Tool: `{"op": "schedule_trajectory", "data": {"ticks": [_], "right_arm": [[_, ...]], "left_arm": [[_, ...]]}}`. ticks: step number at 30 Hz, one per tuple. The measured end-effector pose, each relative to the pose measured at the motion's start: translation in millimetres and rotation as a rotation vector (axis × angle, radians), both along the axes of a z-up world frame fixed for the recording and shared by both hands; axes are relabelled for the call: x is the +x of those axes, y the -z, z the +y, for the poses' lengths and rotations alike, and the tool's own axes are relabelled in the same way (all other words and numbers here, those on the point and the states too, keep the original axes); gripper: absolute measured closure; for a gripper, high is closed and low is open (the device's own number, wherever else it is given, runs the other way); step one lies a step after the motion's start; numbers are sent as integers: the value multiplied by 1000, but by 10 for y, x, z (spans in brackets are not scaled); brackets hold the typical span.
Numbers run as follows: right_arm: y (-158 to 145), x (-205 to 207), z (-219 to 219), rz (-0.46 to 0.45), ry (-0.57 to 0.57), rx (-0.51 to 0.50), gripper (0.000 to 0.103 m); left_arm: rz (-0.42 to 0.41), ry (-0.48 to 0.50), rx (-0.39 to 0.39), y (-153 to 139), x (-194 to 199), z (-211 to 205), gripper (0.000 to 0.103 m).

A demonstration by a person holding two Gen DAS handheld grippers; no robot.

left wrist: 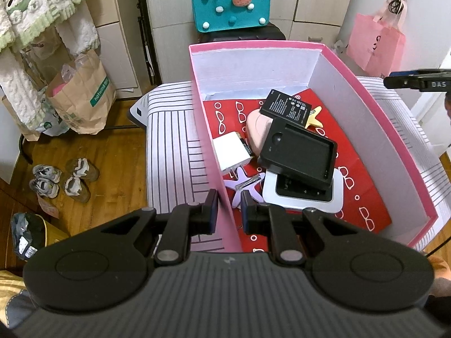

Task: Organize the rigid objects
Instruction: 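Reach the right gripper to the grey TD-LTE device, then grasp the grey TD-LTE device with the right gripper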

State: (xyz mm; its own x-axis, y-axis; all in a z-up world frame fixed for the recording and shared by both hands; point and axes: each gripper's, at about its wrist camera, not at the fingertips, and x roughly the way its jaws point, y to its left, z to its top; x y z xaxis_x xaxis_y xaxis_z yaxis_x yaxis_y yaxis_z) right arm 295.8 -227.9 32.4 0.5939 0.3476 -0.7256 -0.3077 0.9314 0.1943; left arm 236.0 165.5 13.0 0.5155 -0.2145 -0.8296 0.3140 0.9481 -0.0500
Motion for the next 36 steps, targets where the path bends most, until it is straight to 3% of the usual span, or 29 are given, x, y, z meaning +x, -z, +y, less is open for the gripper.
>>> {"op": "schedule_trajectory", "data": {"ticks": [4, 9, 12, 18, 22, 25, 28, 31, 36], "right_arm": [[280, 157, -152, 66, 109, 35, 27], [602, 481, -274, 201, 224, 90, 27], [697, 573, -274, 234, 237, 134, 28], [858, 775, -167, 258, 282, 73, 25], [885, 821, -80, 219, 280, 26, 21], [908, 827, 46, 165, 232, -67, 21], [924, 757, 123, 114, 190, -147, 28], [877, 628, 51, 98, 161, -124, 37], [850, 410, -88, 115, 92, -95, 38]], "left_arm": [[-7, -4, 17, -2, 2, -34, 89], [-1, -14, 9, -4, 6, -13, 90], [7, -26, -6, -5, 18, 19, 91], [-6, -10, 6, 6, -4, 2, 92], [-5, -12, -2, 4, 0, 16, 92], [-6, -13, -2, 4, 0, 19, 92], [-3, -15, -5, 5, 1, 26, 91], [-2, -15, -3, 7, 4, 24, 91], [-2, -16, -7, 7, 5, 30, 91]]}}
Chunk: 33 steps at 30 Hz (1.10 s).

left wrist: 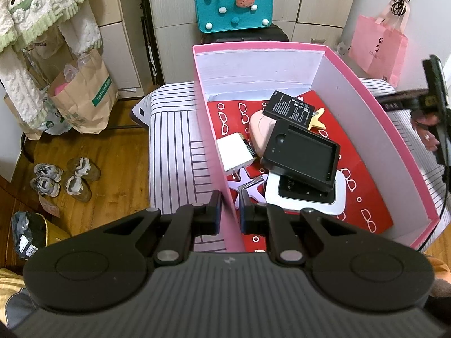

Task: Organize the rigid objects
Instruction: 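Grasp the grey TD-LTE device with the right gripper, then carry the grey device into the box and open the right gripper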

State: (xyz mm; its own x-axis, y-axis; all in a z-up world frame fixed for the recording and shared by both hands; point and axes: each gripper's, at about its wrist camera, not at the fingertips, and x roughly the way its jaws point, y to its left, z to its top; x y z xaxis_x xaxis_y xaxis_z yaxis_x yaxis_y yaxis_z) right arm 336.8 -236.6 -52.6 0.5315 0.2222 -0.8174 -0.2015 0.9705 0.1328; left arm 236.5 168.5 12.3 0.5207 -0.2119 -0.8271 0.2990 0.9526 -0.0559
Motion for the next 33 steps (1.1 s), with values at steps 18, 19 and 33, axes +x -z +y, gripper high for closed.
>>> {"op": "schedule_trajectory", "data": {"ticks": [18, 19, 33], "right_arm": [[-80, -194, 113, -48, -7, -53, 39], [-116, -238, 107, -61, -2, -51, 39], [-1059, -869, 248, -228, -139, 127, 39]], "left_arm": [[-13, -4, 18, 3, -19, -47, 91], [-13, -4, 17, 3, -18, -46, 91], [-11, -18, 12, 8, -13, -56, 91]]}}
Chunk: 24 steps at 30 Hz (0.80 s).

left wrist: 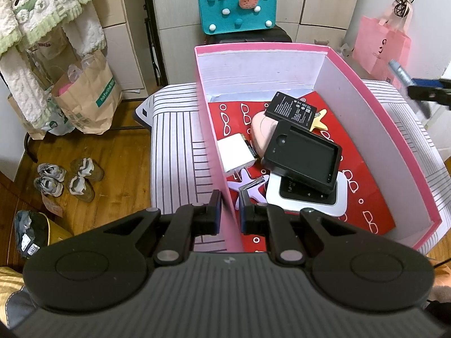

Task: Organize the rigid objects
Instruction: 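Carry the grey device into the box and open the right gripper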

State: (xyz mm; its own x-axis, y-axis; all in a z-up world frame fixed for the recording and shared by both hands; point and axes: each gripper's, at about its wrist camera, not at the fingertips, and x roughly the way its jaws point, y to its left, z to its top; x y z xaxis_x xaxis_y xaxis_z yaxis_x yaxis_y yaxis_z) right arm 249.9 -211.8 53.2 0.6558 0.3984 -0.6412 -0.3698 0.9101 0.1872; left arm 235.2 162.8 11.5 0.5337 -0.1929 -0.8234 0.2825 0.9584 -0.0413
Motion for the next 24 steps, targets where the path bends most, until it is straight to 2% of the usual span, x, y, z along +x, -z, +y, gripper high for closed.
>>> {"op": "schedule_trajectory", "data": {"ticks": [3, 6, 9, 12, 18, 24], "right_arm": [[-186, -103, 235, -12, -109, 46, 39], [-264, -141, 527, 20, -241, 86, 39], [-217, -145, 824, 99, -380, 136, 39], [-87, -129, 1125, 159, -483, 136, 39], [263, 55, 1618, 331, -578, 87, 39], [535, 155, 1925, 478, -593, 52, 39]], "left_arm": [[2, -3, -4, -1, 3, 4, 91], [-2, -7, -9, 2, -4, 11, 91], [1, -13, -12, 5, -3, 19, 91], [9, -11, -12, -6, 8, 14, 91], [13, 4, 7, -5, 27, -13, 91], [18, -3, -6, -1, 34, -10, 91]]}}
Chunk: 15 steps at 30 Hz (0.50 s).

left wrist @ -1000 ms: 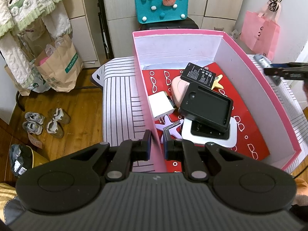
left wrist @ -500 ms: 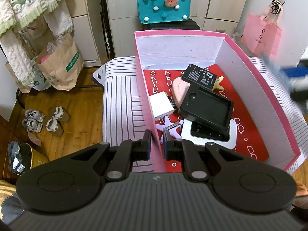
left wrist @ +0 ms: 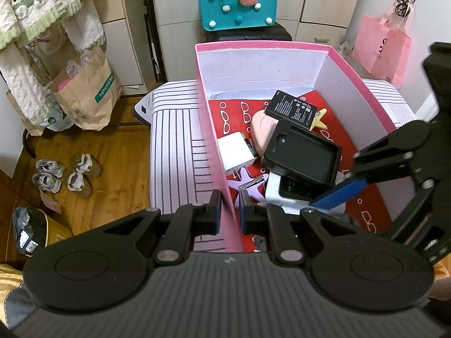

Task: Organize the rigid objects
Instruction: 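Carry the grey device into the box and open the right gripper, then grasp the small AA battery on the table with the right gripper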

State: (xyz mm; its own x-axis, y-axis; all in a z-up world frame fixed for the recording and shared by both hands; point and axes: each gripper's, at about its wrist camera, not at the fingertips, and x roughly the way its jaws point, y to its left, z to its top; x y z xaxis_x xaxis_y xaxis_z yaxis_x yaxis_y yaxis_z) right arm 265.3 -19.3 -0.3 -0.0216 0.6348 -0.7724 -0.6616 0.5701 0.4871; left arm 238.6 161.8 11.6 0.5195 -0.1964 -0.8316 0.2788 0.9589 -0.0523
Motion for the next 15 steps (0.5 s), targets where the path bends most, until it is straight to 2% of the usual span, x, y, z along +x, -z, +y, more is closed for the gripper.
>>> {"op": "schedule_trajectory", "data": {"ticks": [4, 8, 12, 15], "right_arm": [[97, 39, 62, 79, 13, 15, 38], [-15, -6, -70, 50, 39, 57, 38], [-288, -36, -372, -25, 102, 127, 38], [-497, -121, -687, -127, 167, 166, 38]], "left_arm": [[1, -3, -9, 2, 0, 25, 91], [0, -1, -8, 1, -2, 33, 91], [0, -2, -10, 3, 5, 40, 91], [-1, -4, -14, 6, -1, 41, 91]]}}
